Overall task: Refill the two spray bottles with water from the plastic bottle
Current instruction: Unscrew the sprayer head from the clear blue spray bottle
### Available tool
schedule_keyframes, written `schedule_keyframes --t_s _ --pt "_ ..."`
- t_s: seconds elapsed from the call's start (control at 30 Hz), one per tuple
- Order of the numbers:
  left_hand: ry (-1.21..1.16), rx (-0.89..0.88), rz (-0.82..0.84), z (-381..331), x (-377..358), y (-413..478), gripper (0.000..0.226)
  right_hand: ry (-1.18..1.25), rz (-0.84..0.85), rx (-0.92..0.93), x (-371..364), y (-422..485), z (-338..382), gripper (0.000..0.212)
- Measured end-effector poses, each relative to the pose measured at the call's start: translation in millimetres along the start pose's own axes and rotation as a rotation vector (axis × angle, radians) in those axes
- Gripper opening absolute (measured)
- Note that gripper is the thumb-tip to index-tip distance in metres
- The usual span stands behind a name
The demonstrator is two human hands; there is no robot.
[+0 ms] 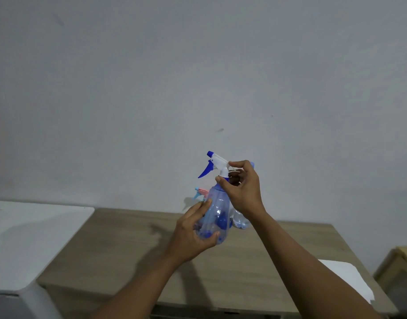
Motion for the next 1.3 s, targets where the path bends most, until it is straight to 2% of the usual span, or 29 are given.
schedule_keyframes --t_s 0.33,0.5,0.63,0.8,1.17,1.3 --pt "-0.027 0.020 -0.038 17 -2 2 0.084 -0.018 0.068 0.037 -2 5 -4 0.037" --pt "-0.061 0.038 -0.037 16 3 6 0.084 -0.051 0.047 0.049 -10 11 -3 0.019" --pt "-0.050 0.002 -0.017 18 5 5 0.083 -0.020 0.003 0.027 -11 14 -5 0.022" --pt "-0.036 -0.024 -0.031 20 5 3 0.082 0.031 0.062 -0.009 -13 16 -9 0.027" --pt "0.005 -0.030 -0.026 30 4 9 0.082 -0.008 0.042 0.008 -13 23 -9 0.027" --pt "0.012 -0.029 -0.025 34 3 11 0.085 -0.047 0.040 0.029 -14 24 -5 0.034"
Point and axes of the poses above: each hand's wrist, its own y-axis towards the middle knuckle, its own x-axis out of the back of the hand, z = x × y, the point moved 3 cm from there along y, towards the middle knuckle, and after that the axes turned 12 degrees about z, right-handed, at the moved point
